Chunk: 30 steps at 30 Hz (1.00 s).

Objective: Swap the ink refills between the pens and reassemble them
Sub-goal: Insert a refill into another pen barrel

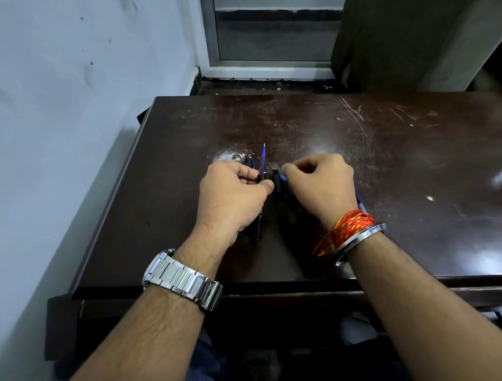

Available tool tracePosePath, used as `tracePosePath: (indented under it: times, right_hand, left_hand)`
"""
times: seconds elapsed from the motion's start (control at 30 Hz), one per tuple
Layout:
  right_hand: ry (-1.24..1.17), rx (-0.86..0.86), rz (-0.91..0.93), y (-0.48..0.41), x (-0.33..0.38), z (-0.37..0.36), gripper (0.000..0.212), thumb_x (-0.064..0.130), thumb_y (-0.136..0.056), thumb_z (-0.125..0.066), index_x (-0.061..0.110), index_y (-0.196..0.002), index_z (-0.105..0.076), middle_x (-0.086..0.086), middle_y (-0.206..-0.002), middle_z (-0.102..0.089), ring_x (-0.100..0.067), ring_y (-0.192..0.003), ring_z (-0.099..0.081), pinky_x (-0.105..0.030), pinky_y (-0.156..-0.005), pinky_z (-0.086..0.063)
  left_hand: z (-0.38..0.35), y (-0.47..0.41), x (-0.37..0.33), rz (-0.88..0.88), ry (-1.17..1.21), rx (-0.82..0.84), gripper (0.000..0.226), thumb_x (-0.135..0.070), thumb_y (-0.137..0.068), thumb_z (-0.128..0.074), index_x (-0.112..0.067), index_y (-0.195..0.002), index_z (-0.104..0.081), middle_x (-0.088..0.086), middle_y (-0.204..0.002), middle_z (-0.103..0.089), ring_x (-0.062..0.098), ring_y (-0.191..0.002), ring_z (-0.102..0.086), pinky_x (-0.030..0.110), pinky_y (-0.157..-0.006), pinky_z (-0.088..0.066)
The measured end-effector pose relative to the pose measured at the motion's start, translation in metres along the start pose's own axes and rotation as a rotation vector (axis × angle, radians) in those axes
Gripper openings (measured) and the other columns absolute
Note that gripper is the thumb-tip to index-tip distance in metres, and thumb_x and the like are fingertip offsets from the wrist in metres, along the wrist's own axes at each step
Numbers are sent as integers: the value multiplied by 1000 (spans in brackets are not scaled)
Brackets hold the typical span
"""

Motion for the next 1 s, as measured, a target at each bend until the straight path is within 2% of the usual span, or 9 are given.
tracePosePath:
  times: [0.07,0.17,0.23,0.33,0.5,0.6,0.77,0.9,1.0]
  right_hand:
    - [-133,-20,16,0,4,0,21,38,-81,-66,23,-69,-74,16,-52,-63,3,-57,-60,-18,-61,-46]
    - [-332,94,-36,3,5,-15,24,45,-74,-68,25,-62,-75,11,-55,-67,-6,-57,-61,-29,-59,-51]
    - [-379,164,-60,7,6,-23,23,50,-65,-68,28,-61,-76,6,-57,-69,-7,-56,-60,-32,-58,-50]
    - [-410,212,-44,10,9,-28,22,46,-64,-70,25,-66,-78,4,-54,-67,-8,-54,-58,-32,-56,-48]
    - [-433,234,-5,12,13,-28,11,28,-72,-74,19,-69,-79,1,-57,-70,-8,-55,-60,-31,-57,-48]
    - [-477,196,-16,9,12,-26,12,27,-73,-73,20,-65,-77,1,-56,-68,-10,-55,-59,-33,-58,-49]
    - [-616,116,-35,3,8,-16,15,22,-80,-72,17,-65,-74,4,-57,-64,-4,-49,-53,-24,-50,-43]
    - [-707,60,-35,1,9,-8,16,18,-86,-71,16,-70,-72,-1,-61,-63,-6,-49,-52,-21,-47,-44]
    - [-762,12,-43,-2,10,1,17,14,-89,-69,15,-72,-71,-2,-61,-63,-4,-48,-53,-19,-46,-46]
  left_hand:
    - [0,0,0,-2,-3,0,21,-20,-74,-90,-25,-76,-69,-12,-65,-65,-4,-52,-60,16,-55,-47]
    - [-1,0,0,-5,-3,12,17,-21,-74,-89,-24,-79,-73,-9,-69,-70,3,-60,-66,21,-58,-52]
    - [-1,0,-1,-13,0,14,16,-22,-74,-89,-23,-79,-73,-8,-68,-71,4,-61,-67,22,-60,-52]
    - [-2,0,-1,-16,7,19,14,-19,-75,-88,-22,-77,-75,-7,-65,-74,2,-61,-70,21,-60,-54]
    - [-3,1,-2,-19,18,49,14,-12,-74,-84,-23,-70,-75,-3,-66,-77,12,-70,-76,30,-70,-60]
    - [-5,2,-2,-10,0,51,12,-13,-73,-83,-21,-74,-75,-2,-69,-77,13,-69,-74,28,-68,-58]
    - [-6,4,-1,17,-55,71,18,-21,-69,-89,-19,-78,-74,-3,-69,-73,13,-64,-68,26,-64,-55]
    - [-5,7,-1,62,-83,99,18,-18,-66,-90,-20,-73,-73,-1,-68,-70,16,-60,-64,26,-60,-48]
    - [-3,9,3,142,-114,179,18,-8,-70,-85,-17,-67,-70,4,-55,-71,18,-50,-61,24,-53,-44]
Point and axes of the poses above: each hand's wrist, its own y-axis away from the middle knuckle, its own z-axis out of the back of the hand, x = y × z, the point moved 8 cm from there along -y, towards the middle knuckle
